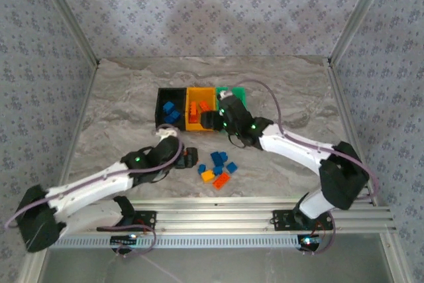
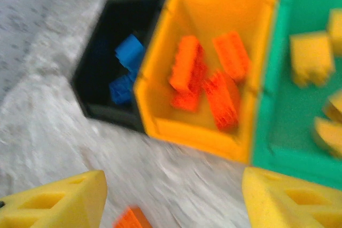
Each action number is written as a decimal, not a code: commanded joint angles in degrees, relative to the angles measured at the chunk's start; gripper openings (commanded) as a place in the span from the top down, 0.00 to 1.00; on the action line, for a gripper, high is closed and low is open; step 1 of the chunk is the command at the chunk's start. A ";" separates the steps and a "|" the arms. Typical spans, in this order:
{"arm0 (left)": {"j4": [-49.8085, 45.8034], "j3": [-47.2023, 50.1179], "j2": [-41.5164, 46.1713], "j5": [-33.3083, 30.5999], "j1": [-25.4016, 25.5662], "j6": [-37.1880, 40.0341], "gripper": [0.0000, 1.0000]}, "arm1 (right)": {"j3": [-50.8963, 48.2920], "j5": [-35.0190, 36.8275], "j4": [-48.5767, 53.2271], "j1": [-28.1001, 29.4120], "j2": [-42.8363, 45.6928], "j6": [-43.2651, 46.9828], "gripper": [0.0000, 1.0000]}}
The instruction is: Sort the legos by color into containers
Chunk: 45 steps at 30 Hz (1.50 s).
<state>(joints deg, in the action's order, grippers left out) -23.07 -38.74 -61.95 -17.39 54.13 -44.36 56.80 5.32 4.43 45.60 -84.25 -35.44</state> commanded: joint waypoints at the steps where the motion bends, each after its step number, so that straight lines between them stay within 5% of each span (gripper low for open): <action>1: 6.27 -5.71 -9.32 7.30 0.28 7.71 0.00 | -7.93 4.69 1.65 -0.36 7.08 -3.74 0.30; 8: 10.47 -15.14 -27.61 16.62 0.66 12.26 0.15 | -19.00 7.82 7.41 -2.89 21.46 -6.81 0.29; 18: 7.83 -21.85 -36.20 19.37 3.33 12.42 0.33 | -26.58 7.76 12.34 -7.88 35.89 -8.07 0.27; 34: 3.18 -19.18 -37.51 15.15 3.29 11.77 0.33 | -28.77 6.81 12.91 -10.89 41.57 -8.47 0.27; 45: -0.91 -19.14 -33.53 12.33 -4.68 18.33 0.33 | -28.68 6.33 12.41 -11.50 42.90 -8.55 0.27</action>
<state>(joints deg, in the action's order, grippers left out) -19.81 -57.21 -96.42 -3.95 51.05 -28.88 28.67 11.70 16.19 34.46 -41.98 -42.96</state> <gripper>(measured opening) 0.668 0.731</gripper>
